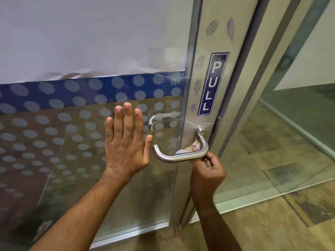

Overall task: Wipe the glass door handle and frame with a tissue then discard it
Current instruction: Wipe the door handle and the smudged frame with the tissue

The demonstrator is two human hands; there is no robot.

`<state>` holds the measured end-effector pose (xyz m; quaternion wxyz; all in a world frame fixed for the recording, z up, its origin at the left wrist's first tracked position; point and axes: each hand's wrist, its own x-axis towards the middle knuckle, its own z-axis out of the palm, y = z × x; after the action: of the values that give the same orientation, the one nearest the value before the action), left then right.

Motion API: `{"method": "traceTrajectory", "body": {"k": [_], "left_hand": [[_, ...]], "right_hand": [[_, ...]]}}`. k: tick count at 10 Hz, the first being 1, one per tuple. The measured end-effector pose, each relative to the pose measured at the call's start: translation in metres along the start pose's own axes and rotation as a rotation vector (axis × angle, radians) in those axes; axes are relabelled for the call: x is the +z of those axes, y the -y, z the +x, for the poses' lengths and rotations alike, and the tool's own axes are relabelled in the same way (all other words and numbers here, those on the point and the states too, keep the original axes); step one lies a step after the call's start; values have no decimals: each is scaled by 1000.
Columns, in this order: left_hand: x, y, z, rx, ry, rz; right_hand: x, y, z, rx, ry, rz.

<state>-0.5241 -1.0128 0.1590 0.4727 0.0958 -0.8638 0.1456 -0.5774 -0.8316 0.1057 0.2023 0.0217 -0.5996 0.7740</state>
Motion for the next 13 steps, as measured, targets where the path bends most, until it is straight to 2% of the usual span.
{"method": "traceTrajectory", "body": {"k": [1, 2, 3, 5, 8, 9, 10, 11, 12, 13], "left_hand": [[-1, -1, 0, 2, -3, -4], [-1, -1, 0, 4, -5, 0], [-1, 0, 0, 5, -3, -7], [-1, 0, -1, 4, 3, 2], [-1, 0, -1, 6, 4, -16], [-1, 0, 0, 8, 5, -8], [1, -1, 0, 5, -6, -11], [1, -1, 0, 0, -2, -13], [-2, -2, 0, 1, -1, -21], [-3, -1, 0, 3, 10, -25]], "right_hand": [[20, 9, -5, 205, -84, 269], [33, 18, -7, 312, -126, 334], [34, 20, -5, 346, -146, 339], [21, 19, -5, 363, -72, 414], [5, 10, 12, 360, -48, 350], [-1, 13, 23, 247, -25, 230], [-3, 28, 39, -23, 89, 12], [-1, 49, 60, -330, 326, -293], [-2, 67, 67, -512, 531, -574], [0, 75, 67, -588, 613, -734]]}}
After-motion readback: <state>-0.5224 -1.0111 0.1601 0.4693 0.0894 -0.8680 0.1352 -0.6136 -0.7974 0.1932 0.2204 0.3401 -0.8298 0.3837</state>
